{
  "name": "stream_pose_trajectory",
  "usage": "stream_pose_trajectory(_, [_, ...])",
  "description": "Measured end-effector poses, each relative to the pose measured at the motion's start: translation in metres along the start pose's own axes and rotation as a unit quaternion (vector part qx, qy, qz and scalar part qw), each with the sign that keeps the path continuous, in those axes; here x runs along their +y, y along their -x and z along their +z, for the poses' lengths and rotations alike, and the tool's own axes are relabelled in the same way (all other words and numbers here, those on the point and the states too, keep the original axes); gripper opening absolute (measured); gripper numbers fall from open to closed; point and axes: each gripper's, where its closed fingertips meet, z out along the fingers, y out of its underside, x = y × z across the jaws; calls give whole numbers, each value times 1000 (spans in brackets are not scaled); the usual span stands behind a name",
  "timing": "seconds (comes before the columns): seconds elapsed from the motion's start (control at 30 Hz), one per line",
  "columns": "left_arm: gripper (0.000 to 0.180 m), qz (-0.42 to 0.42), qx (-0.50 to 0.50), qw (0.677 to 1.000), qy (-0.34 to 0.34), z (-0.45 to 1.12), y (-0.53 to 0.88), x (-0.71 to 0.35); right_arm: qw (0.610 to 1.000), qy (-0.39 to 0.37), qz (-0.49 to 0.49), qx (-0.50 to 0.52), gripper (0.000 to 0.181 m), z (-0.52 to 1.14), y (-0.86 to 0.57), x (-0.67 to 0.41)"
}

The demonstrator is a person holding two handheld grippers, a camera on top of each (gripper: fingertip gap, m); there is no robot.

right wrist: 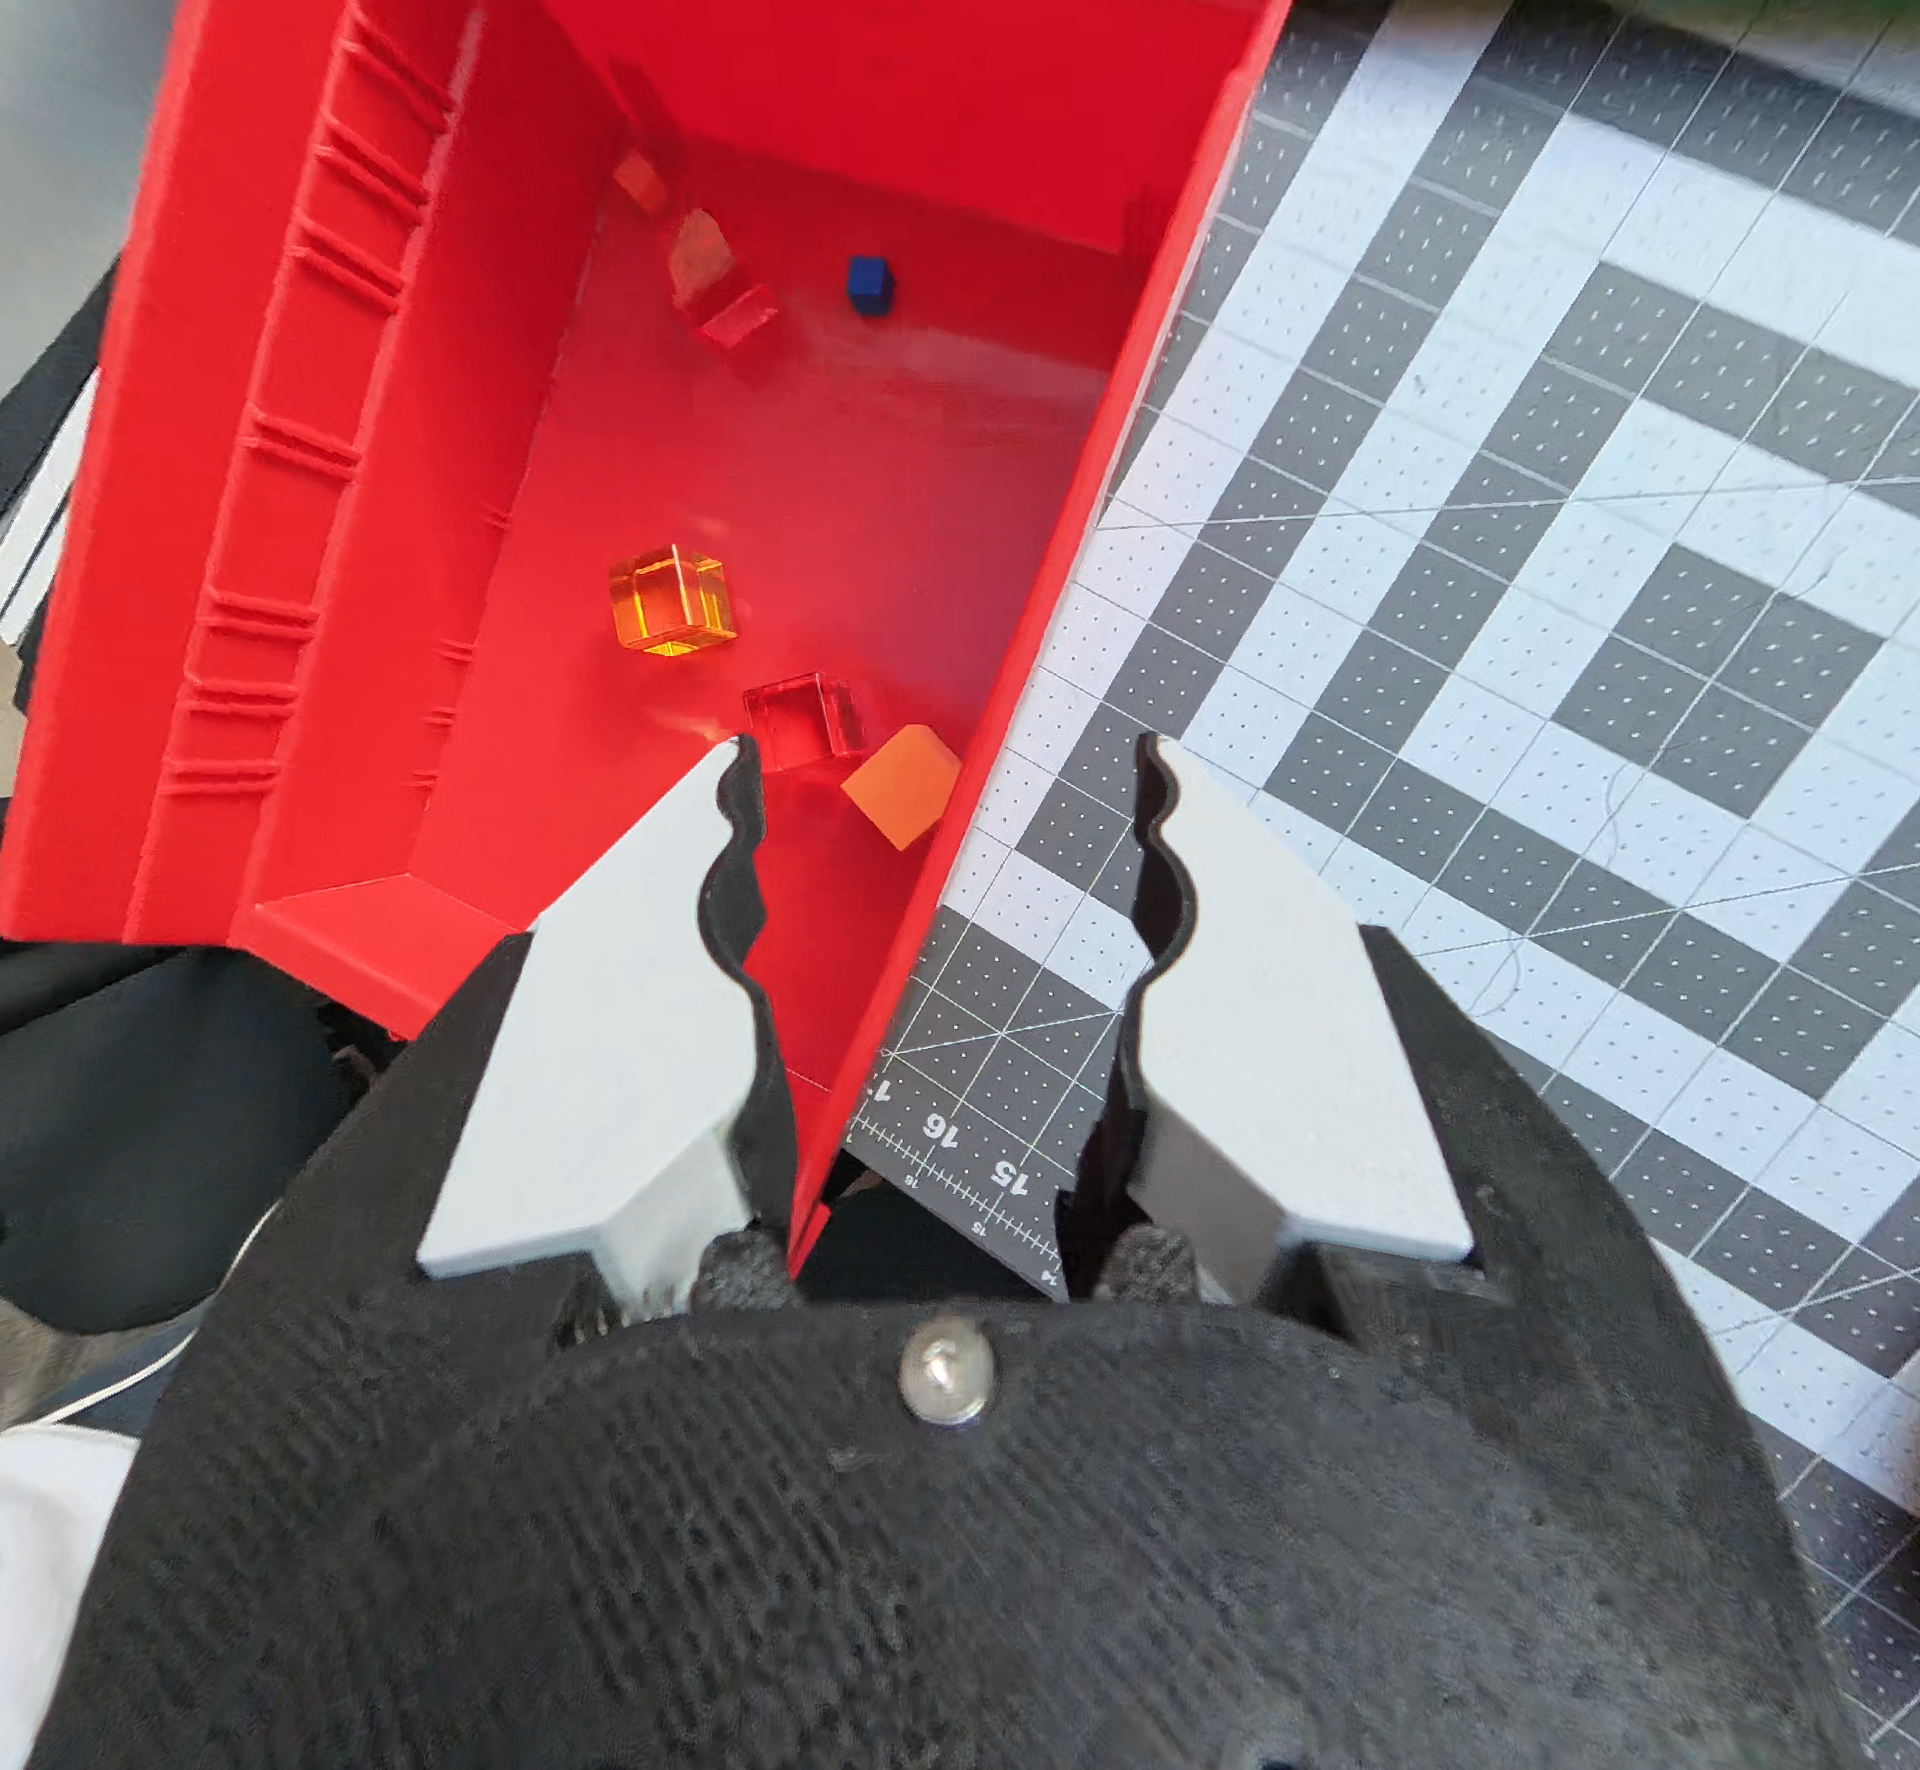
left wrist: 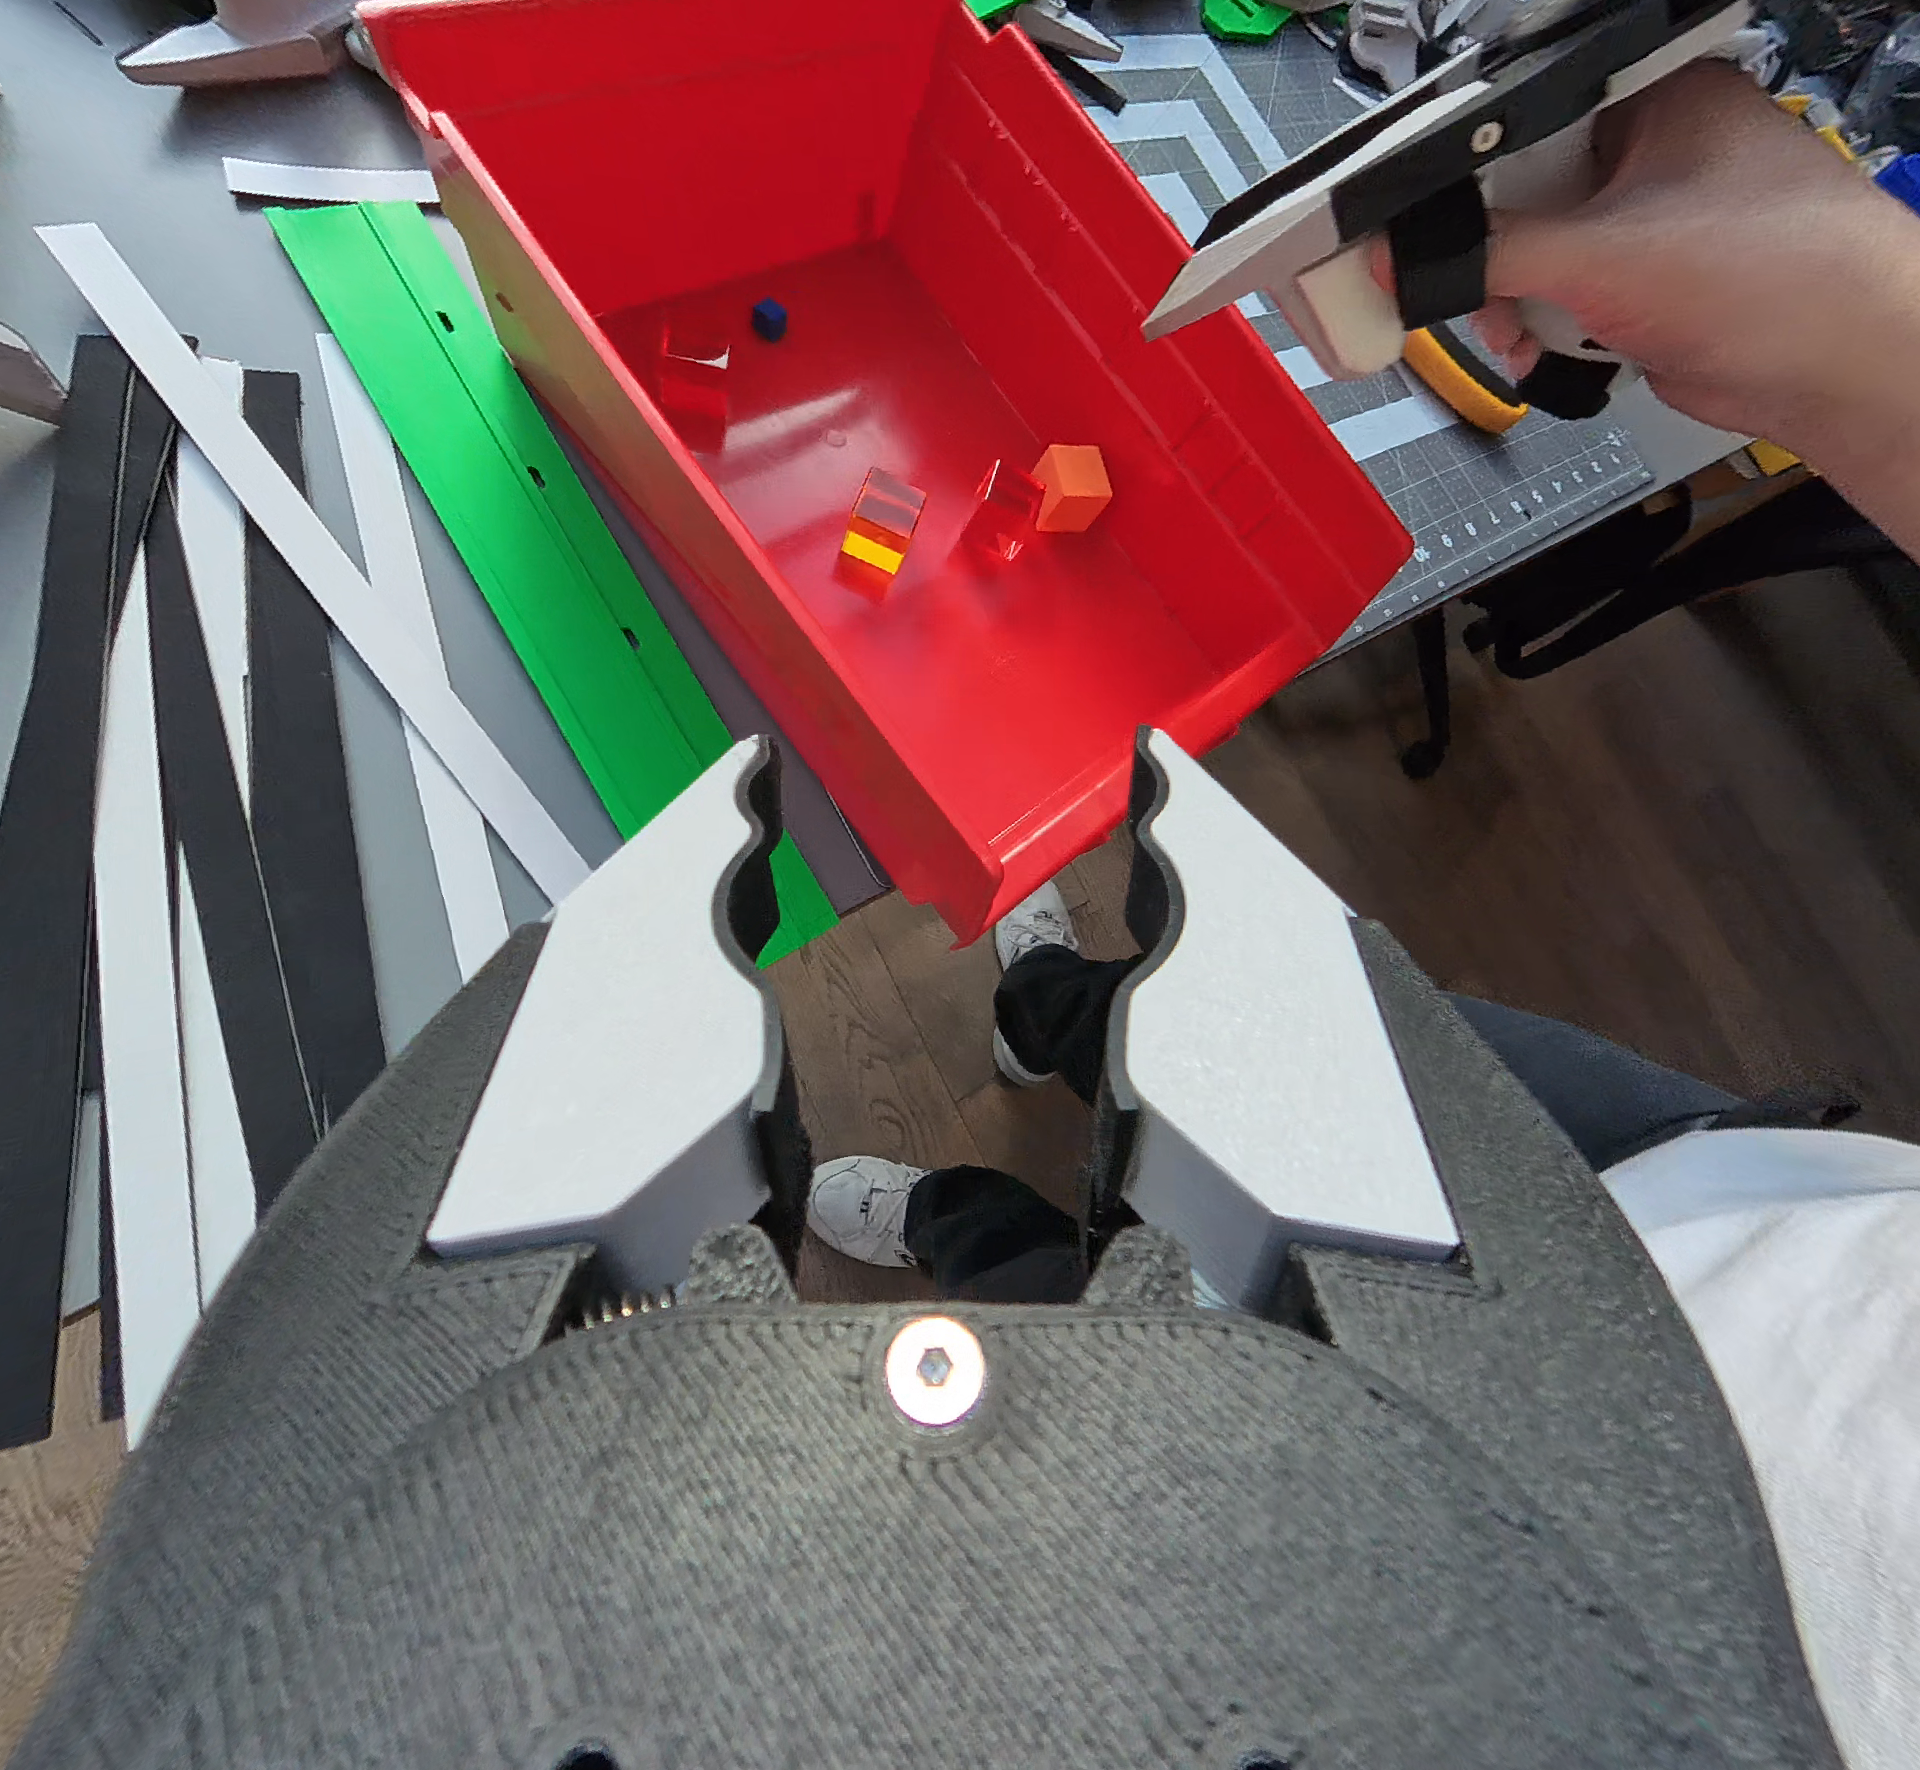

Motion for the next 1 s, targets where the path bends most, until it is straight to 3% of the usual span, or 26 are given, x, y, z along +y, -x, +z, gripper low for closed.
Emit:
stream_pose_trajectory(0.1, [61,-19,49,999,7,8,-9,-12,995,98,30,13,19,28,-7,2])
stream_pose_trajectory(0.23, [52,-47,107,993,19,5,-26,-11,976,207,36,50,20,50,-17,14])
stream_pose_trajectory(0.33, [50,-54,77,995,17,-6,-20,5,958,275,69,33,11,58,-11,34])
stream_pose_trajectory(0.6, [49,-34,-20,999,16,-58,9,72,959,269,86,24,3,48,-17,52])
stream_pose_trajectory(0.77, [51,-43,-26,999,5,-68,8,79,955,287,71,11,2,20,-16,77])
stream_pose_trajectory(1.0, [52,-16,-18,999,-33,-68,-16,51,966,249,61,-8,3,-35,-12,107])
